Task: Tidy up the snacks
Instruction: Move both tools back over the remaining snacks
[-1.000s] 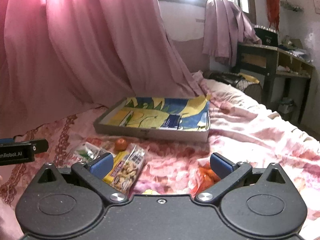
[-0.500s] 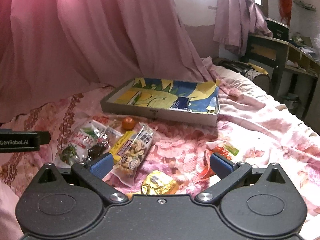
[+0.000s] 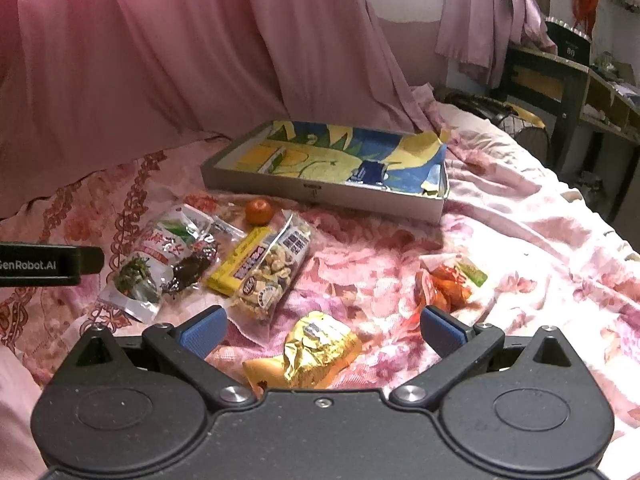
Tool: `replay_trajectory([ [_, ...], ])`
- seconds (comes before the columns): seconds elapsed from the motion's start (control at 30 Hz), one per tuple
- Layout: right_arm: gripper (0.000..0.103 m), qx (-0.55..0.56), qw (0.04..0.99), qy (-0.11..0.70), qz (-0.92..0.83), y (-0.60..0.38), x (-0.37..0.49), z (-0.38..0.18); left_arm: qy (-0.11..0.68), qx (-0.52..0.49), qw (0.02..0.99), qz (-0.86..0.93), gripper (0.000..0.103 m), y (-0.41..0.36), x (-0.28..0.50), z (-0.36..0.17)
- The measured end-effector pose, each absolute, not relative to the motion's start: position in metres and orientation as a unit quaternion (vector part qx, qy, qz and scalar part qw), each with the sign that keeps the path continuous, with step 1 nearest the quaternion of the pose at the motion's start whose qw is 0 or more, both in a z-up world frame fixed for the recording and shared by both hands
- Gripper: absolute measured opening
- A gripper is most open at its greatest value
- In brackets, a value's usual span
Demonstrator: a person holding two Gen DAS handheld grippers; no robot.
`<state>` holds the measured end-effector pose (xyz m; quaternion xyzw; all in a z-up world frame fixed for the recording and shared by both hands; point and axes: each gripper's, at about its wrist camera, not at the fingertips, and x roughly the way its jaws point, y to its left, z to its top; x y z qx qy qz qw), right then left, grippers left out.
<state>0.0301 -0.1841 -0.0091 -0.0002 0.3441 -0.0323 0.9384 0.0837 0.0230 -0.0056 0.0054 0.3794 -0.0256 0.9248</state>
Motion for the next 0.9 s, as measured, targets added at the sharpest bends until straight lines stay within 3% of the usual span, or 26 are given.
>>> replay_trajectory([
  [0.5, 0.102, 0.046, 0.906, 0.421, -0.003, -0.195, 0.064, -0.025, 0.526, -0.085, 0.845, -0.038, 0.103, 0.058, 0.160, -0.032],
  [0.9, 0.102, 0.024, 0.901, 0.431, 0.039, -0.187, 0.118, -0.035, 0.540, -0.046, 0.838, -0.063, 0.102, 0.057, 0.210, -0.055],
])
